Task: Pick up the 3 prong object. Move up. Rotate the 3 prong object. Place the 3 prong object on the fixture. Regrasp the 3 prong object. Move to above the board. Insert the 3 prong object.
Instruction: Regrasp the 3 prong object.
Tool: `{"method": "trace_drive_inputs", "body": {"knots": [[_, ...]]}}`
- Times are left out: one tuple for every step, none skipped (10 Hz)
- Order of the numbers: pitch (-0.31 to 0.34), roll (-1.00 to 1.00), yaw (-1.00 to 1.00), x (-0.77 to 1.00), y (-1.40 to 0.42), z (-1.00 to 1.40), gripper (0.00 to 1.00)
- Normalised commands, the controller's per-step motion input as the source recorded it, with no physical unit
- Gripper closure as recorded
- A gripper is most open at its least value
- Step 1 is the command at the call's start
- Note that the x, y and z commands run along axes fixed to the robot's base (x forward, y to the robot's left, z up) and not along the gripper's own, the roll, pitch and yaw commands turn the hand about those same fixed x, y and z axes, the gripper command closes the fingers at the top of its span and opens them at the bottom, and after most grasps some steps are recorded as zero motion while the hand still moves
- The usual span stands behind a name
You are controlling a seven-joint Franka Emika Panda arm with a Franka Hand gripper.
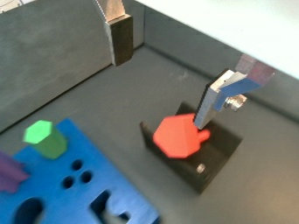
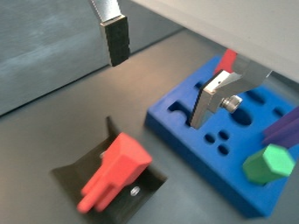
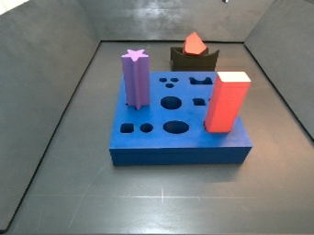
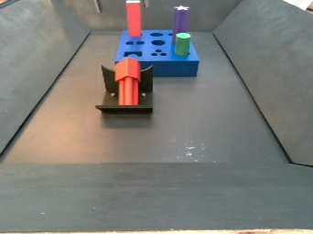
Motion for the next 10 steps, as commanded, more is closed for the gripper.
{"method": "trace_drive_inputs", "body": {"knots": [[-0.003, 1.0, 0.02, -0.03, -0.02, 0.0, 0.0], [-0.006, 1.0, 0.02, -0.02, -0.02, 0.0, 0.0], [-0.005, 1.0, 0.02, -0.02, -0.02, 0.01, 0.0], [-0.001, 1.0, 0.02, -0.02, -0.02, 0.01, 0.0], [0.003, 1.0, 0.02, 0.0, -0.02, 0.01, 0.0], [0.011, 1.0, 0.03, 0.01, -0.02, -0.01, 0.0], [0.018, 1.0, 0.03, 0.02, -0.02, 0.0, 0.0], [0.029, 1.0, 0.03, 0.03, -0.02, 0.0, 0.0], [0.042, 1.0, 0.04, 0.05, -0.03, -0.01, 0.0], [0.069, 1.0, 0.05, 0.06, -0.03, -0.01, 0.0]]}}
